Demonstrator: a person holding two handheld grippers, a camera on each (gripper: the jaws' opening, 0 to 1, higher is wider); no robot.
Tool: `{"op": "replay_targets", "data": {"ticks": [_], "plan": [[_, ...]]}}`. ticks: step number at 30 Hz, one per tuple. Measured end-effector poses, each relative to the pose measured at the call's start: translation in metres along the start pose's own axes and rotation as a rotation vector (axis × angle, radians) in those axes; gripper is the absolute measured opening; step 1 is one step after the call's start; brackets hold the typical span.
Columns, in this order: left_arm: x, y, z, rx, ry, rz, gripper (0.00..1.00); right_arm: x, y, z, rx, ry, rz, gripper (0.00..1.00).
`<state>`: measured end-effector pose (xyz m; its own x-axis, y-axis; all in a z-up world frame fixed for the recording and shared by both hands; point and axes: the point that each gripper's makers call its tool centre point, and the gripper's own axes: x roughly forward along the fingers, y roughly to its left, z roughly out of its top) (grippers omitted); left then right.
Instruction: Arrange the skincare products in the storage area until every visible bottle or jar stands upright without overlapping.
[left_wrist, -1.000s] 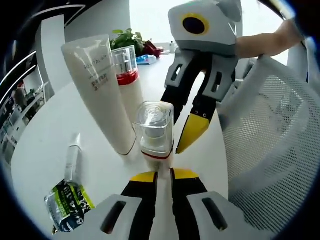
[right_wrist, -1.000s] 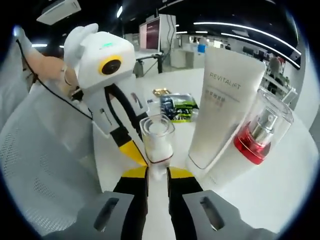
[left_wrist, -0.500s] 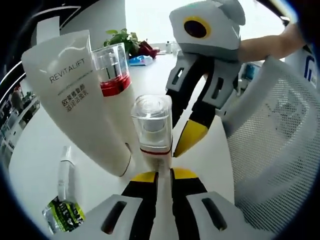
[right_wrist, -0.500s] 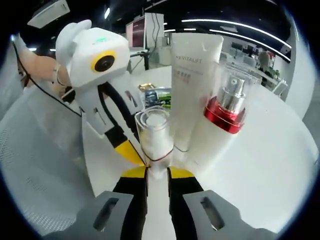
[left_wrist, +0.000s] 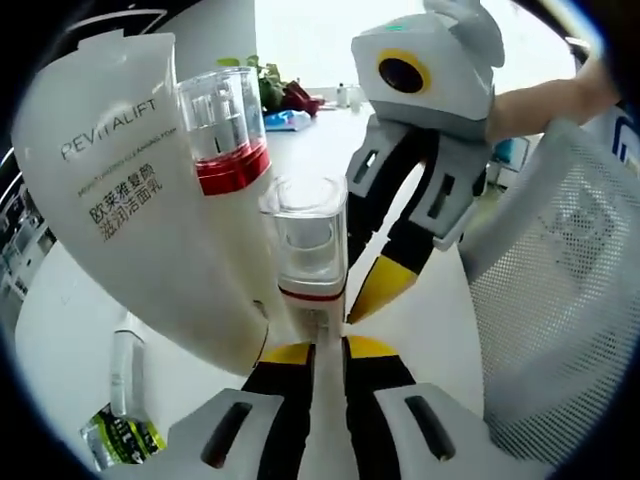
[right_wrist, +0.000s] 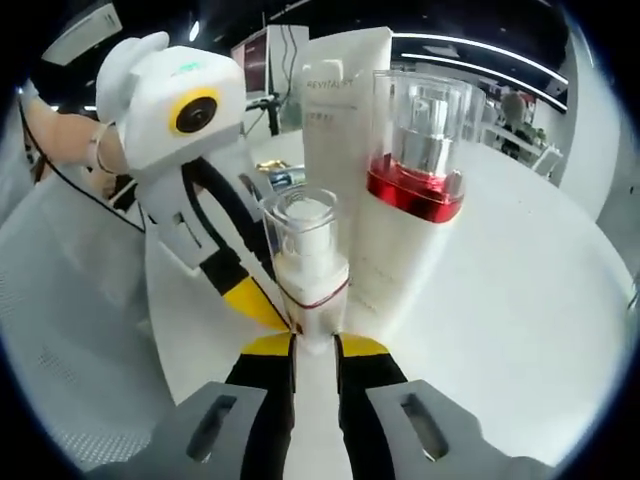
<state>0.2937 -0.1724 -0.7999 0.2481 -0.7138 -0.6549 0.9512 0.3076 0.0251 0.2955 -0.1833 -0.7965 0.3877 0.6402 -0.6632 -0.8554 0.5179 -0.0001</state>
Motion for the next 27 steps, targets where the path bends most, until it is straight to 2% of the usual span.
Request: {"op": "replay_targets", "data": {"ticks": [15,23,27], "plan": [[0.003,0.005,0.001,-0.001,-0.007,0.021,0.11,-0.003,-0.004,0.003,0.013,-0.018,-0.022,0.15],[-0.006,0.01,0.0,-0.015,-0.009,0.036,0.13,-0.012,-0.006,0.007,0.031,-0.012,-0.039,0.19],[-0.014,0.012,-0.003,-0.025,-0.007,0.04,0.14,-0.017,-0.007,0.008,0.062,-0.005,-0.054,0.23]]}}
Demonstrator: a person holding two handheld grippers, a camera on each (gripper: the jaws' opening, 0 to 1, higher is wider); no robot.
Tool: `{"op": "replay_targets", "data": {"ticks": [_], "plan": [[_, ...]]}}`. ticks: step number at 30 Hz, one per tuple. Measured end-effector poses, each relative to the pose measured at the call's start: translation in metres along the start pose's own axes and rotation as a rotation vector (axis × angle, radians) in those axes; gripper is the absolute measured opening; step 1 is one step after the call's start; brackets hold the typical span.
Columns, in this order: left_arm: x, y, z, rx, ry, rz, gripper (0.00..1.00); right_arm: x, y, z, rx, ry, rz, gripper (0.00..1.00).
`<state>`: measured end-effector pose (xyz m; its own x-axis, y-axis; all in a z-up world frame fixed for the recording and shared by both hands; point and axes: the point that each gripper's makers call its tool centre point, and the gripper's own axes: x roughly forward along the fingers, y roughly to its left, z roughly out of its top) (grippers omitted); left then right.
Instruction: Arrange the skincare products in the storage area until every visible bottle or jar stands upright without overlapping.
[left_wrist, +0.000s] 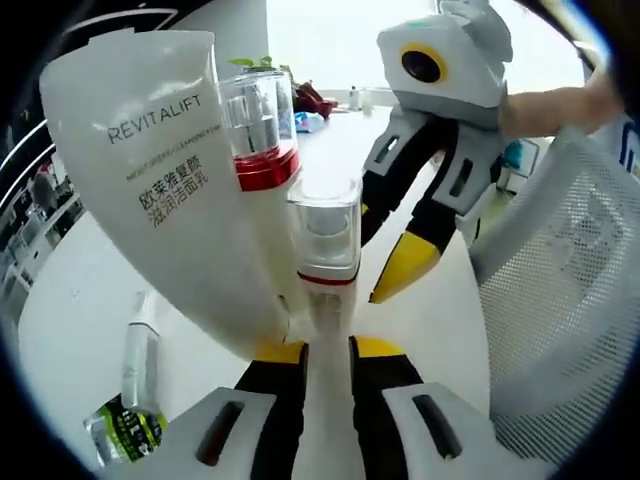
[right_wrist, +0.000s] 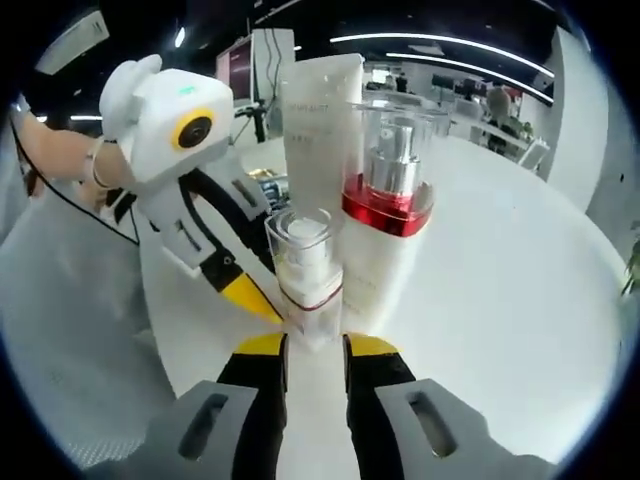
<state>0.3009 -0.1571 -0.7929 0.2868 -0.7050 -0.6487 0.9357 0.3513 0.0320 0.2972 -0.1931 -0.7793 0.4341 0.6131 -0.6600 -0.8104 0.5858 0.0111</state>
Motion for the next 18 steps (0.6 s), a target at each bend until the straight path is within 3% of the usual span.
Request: {"op": "replay_targets", "data": {"ticks": [8,13,18], "plan": [[-0.026,0.0,-0.01,-0.045,0.016,-0.001,0.2,-0.024,-0.002,0.009,0.046,0.016,-0.036,0.38],[-0.043,0.016,-0.021,-0.102,0.012,0.048,0.22,-0.044,0.0,0.023,0.117,-0.018,-0.075,0.52],[-0.055,0.032,-0.031,-0.125,0.024,0.092,0.26,-0.054,0.01,0.034,0.097,-0.034,-0.11,0.68]]}}
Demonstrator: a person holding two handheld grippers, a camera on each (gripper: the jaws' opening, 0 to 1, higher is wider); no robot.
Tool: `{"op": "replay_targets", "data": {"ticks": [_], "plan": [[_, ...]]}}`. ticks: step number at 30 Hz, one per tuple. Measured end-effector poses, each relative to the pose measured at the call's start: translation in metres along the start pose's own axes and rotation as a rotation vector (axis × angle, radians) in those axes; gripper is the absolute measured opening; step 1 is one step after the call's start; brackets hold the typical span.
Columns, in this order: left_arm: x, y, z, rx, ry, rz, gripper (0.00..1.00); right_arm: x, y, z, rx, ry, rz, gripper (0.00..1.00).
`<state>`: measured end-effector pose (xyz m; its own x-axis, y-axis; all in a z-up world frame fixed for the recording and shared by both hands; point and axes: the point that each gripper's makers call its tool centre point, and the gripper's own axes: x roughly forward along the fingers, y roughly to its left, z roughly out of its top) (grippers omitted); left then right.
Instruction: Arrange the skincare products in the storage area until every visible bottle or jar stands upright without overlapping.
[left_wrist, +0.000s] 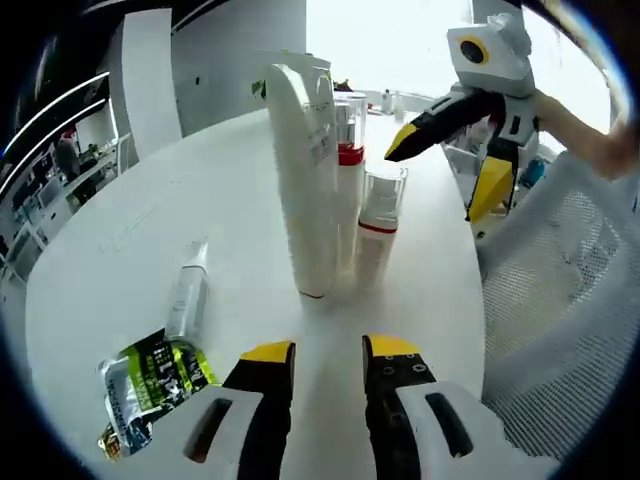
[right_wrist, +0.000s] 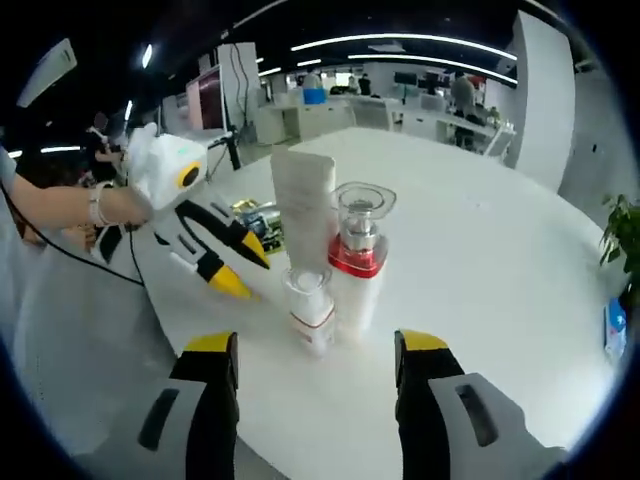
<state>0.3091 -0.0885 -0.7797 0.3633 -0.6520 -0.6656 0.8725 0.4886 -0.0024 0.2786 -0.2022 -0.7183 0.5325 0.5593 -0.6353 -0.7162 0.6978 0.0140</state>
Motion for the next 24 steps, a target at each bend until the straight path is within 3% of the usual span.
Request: {"op": "replay_targets", "data": {"ticks": [5,7,12,24], "plan": [[-0.007,0.015,0.002,-0.069,-0.021,0.043,0.32,0.002,0.0,0.008,0.01,-0.017,-0.045,0.82],[-0.008,0.022,0.001,-0.051,-0.019,0.061,0.33,0.001,0.002,0.009,0.019,-0.017,-0.054,0.85],[-0.009,0.038,-0.004,-0.082,-0.007,0.092,0.35,0.0,0.008,0.012,0.015,-0.027,-0.065,0.87],[0.006,0.076,-0.012,-0.08,0.06,0.143,0.45,0.016,0.024,0.014,0.064,-0.069,0.001,0.86]]}}
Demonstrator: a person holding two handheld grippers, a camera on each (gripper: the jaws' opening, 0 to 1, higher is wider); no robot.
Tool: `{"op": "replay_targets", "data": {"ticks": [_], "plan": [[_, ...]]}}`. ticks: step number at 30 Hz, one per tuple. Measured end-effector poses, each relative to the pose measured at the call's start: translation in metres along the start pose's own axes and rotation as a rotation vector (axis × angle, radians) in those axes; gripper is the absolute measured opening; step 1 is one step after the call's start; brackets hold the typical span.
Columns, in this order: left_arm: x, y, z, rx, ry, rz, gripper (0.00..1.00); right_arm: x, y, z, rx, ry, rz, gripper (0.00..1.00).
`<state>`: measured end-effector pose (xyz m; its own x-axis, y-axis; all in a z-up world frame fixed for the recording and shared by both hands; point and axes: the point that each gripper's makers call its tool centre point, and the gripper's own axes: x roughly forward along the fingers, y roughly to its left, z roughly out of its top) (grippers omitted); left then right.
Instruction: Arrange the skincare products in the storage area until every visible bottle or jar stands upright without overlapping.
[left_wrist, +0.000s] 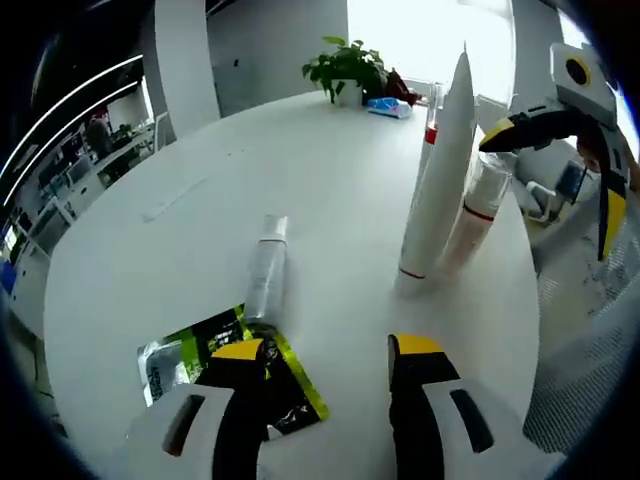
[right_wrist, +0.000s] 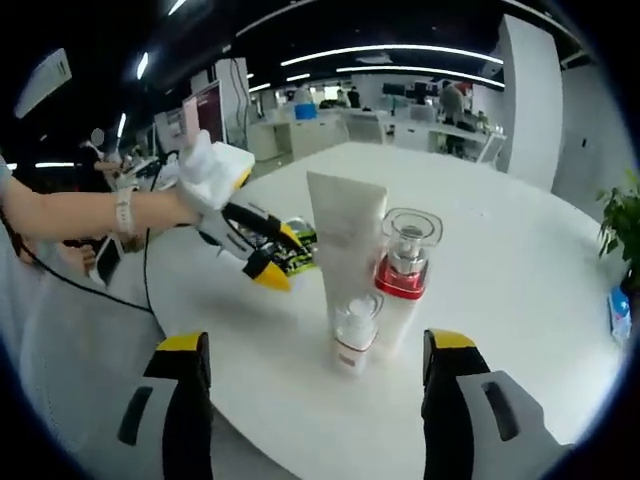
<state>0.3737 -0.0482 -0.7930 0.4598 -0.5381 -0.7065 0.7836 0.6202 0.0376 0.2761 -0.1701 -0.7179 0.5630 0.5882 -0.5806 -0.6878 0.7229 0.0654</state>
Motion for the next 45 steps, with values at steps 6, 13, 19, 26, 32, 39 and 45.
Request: {"op": "replay_targets", "data": {"ticks": [6,13,19,26,32,39,45], "plan": [[0.013,0.012,0.002,-0.017,0.013,0.022,0.44,0.0,0.004,0.002,0.039,-0.018,0.024,0.86],[0.029,0.029,0.009,0.003,0.043,0.049,0.41,0.001,0.012,0.001,0.049,-0.018,0.041,0.86],[0.051,0.051,0.009,0.013,0.071,0.027,0.37,0.0,0.013,0.005,0.076,-0.037,0.054,0.85],[0.061,0.04,0.013,0.029,0.085,0.013,0.33,0.0,0.014,0.003,0.066,-0.027,0.057,0.85],[0.067,0.045,0.017,0.02,0.08,0.013,0.29,0.0,0.014,0.002,0.057,-0.022,0.056,0.84],[0.065,0.029,0.022,0.021,0.068,0.003,0.24,0.001,0.012,0.003,0.063,-0.025,0.052,0.84],[0.067,0.027,0.026,0.015,0.063,0.001,0.21,0.0,0.01,0.004,0.071,-0.032,0.047,0.84]]}}
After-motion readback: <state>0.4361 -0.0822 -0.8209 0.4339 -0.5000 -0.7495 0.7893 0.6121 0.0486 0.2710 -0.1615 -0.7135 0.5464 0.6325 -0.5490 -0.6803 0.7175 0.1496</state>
